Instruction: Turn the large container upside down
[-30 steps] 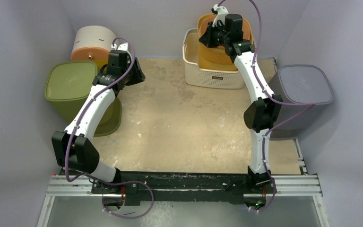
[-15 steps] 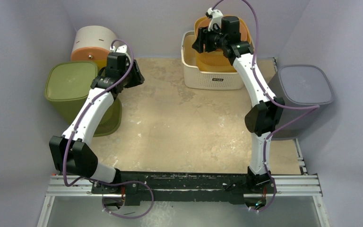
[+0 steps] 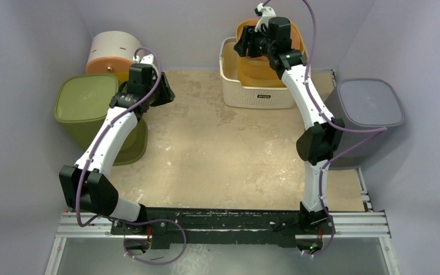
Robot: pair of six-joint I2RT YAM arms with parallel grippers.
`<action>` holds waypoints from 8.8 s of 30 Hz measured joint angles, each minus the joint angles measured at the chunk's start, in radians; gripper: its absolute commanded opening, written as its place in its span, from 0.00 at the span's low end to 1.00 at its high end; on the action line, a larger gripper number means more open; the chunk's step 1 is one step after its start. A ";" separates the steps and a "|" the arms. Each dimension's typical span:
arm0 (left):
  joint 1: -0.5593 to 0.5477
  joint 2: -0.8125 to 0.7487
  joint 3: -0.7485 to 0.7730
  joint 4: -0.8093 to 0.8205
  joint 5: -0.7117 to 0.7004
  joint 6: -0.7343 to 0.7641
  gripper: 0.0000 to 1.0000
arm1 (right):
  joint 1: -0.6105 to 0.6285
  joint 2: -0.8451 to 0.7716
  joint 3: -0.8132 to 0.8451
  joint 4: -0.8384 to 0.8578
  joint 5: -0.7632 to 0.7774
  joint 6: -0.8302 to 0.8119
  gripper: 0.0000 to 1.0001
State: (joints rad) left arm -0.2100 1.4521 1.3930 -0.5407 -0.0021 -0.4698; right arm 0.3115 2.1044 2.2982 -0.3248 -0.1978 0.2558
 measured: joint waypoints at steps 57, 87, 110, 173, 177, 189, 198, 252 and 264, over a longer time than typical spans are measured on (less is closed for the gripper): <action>0.000 0.008 0.030 0.000 0.031 -0.002 0.56 | -0.014 0.088 0.082 -0.060 0.069 -0.208 0.00; 0.000 -0.065 0.030 0.000 0.037 -0.010 0.60 | -0.037 -0.216 0.089 0.053 0.127 -0.134 0.00; 0.000 -0.114 0.138 -0.055 -0.008 -0.006 0.64 | -0.032 -0.545 0.055 0.208 -0.092 -0.002 0.00; 0.000 -0.341 0.245 -0.070 -0.089 -0.147 0.69 | 0.731 -0.425 -0.627 -0.121 0.552 0.024 0.45; 0.000 -0.351 0.245 -0.077 -0.089 -0.147 0.69 | 0.731 -0.425 -0.627 -0.183 0.546 0.027 0.43; 0.000 -0.362 0.222 -0.079 -0.089 -0.147 0.69 | 0.731 -0.430 -0.671 -0.240 0.540 0.057 0.22; 0.000 -0.347 0.255 -0.108 -0.089 -0.147 0.70 | 0.728 -0.433 -0.639 -0.249 0.496 0.086 0.00; -0.001 -0.282 0.438 -0.133 -0.088 -0.148 0.72 | 0.359 -0.333 -2.070 1.982 0.170 1.672 0.24; -0.001 -0.254 0.343 -0.126 -0.077 -0.147 0.73 | 0.253 -0.213 -2.185 1.957 -0.003 1.550 0.32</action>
State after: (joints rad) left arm -0.2108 1.1984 1.7363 -0.6662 -0.0788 -0.6170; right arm 0.5644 1.8912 0.1135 1.6318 -0.2008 1.8053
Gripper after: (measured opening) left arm 0.722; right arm 0.313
